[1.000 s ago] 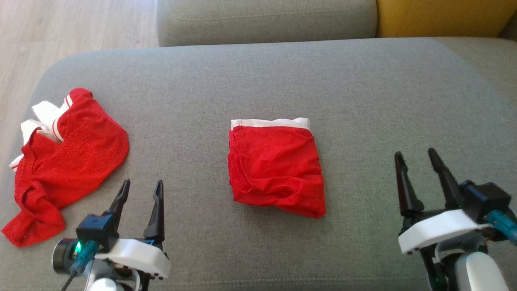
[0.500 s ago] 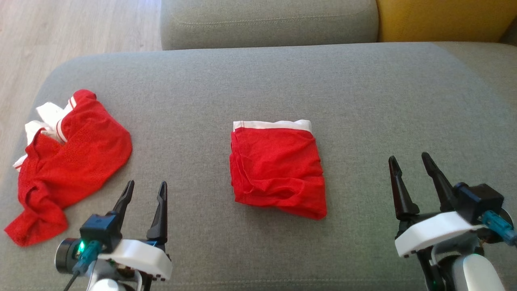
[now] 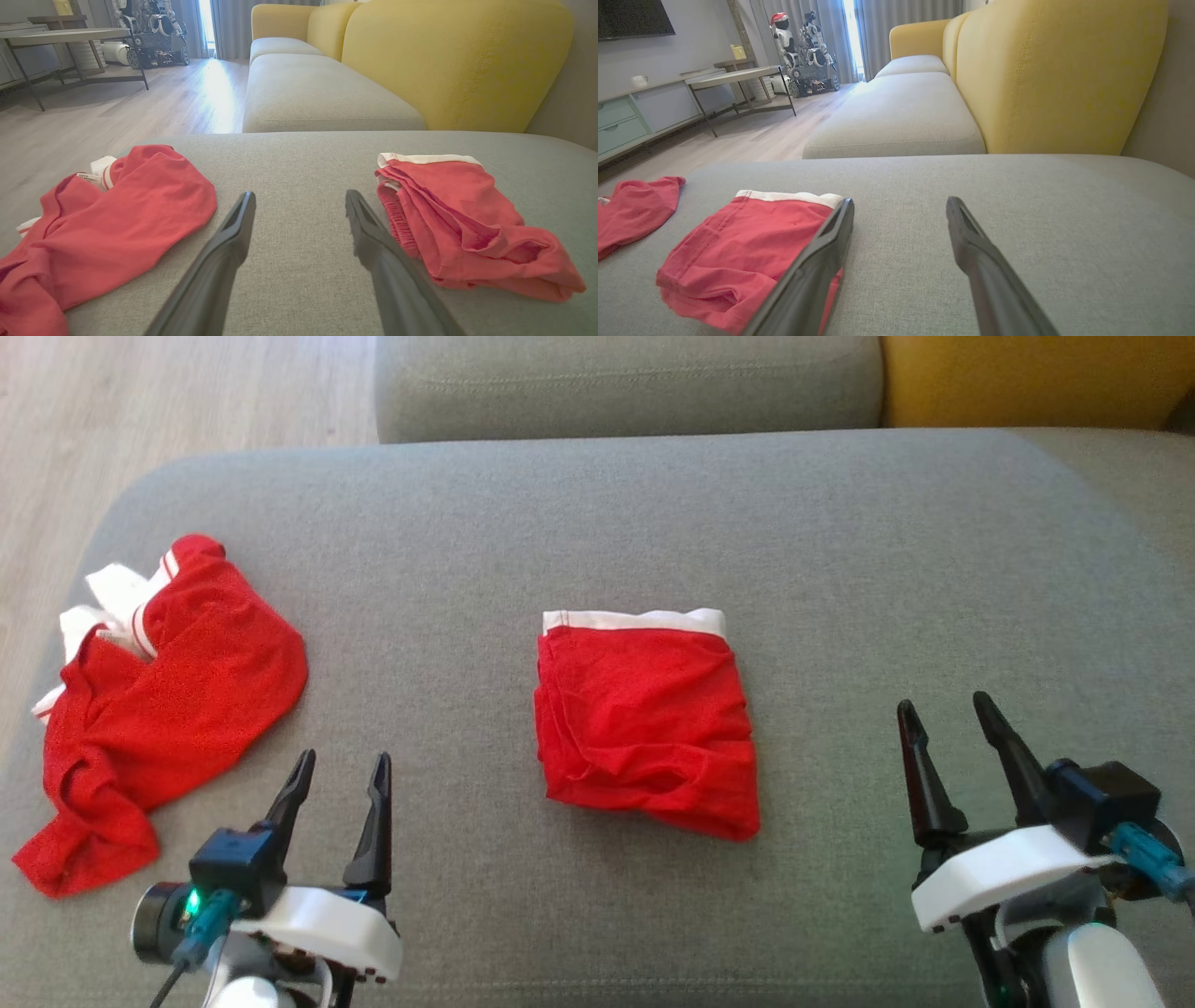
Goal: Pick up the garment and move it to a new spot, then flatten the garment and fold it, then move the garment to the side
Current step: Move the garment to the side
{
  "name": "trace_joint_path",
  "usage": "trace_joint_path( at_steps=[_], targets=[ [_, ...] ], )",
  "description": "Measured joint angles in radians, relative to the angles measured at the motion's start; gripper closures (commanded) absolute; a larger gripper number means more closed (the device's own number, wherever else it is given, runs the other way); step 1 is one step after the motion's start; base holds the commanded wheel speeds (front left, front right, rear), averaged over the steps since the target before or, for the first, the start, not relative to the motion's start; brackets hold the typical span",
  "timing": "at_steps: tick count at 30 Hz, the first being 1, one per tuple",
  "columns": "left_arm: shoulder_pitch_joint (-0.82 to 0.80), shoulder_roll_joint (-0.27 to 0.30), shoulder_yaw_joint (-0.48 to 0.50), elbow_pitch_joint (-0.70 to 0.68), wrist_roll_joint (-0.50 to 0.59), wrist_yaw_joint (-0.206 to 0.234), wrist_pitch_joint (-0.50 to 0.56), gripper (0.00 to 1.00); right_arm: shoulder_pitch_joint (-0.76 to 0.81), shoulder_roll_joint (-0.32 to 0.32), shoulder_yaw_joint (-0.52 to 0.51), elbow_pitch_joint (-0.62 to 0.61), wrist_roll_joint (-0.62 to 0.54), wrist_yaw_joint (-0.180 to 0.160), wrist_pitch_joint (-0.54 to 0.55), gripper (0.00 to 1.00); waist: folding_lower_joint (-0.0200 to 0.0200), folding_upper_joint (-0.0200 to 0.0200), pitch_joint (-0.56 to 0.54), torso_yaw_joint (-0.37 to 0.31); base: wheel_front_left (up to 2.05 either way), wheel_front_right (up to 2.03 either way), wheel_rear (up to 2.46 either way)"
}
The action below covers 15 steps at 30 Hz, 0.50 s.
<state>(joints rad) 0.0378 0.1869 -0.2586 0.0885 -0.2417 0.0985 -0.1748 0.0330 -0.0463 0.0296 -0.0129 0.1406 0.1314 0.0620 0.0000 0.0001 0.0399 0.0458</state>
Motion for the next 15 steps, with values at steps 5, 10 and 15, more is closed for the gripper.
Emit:
trace_joint_path(
  at_steps=[5,10,15],
  targets=[
    [-0.015,0.000,-0.017,0.000,0.000,0.000,-0.004,0.00,-0.009,0.000,0.012,0.040,0.000,0.000,0.002,0.00,0.0000,0.0000,0.025,0.013,0.00,0.00,0.00],
    [-0.076,-0.001,-0.021,0.000,0.000,-0.002,-0.017,0.00,-0.078,0.000,0.064,0.134,0.010,0.000,0.009,0.00,0.0000,0.0000,0.060,0.040,0.00,0.00,0.00],
    [-0.127,-0.006,-0.030,0.005,0.000,-0.012,-0.031,0.00,-0.165,-0.001,0.135,0.279,0.049,0.000,0.002,0.00,0.0000,0.0000,0.108,0.076,0.00,0.00,0.00]
  ],
)
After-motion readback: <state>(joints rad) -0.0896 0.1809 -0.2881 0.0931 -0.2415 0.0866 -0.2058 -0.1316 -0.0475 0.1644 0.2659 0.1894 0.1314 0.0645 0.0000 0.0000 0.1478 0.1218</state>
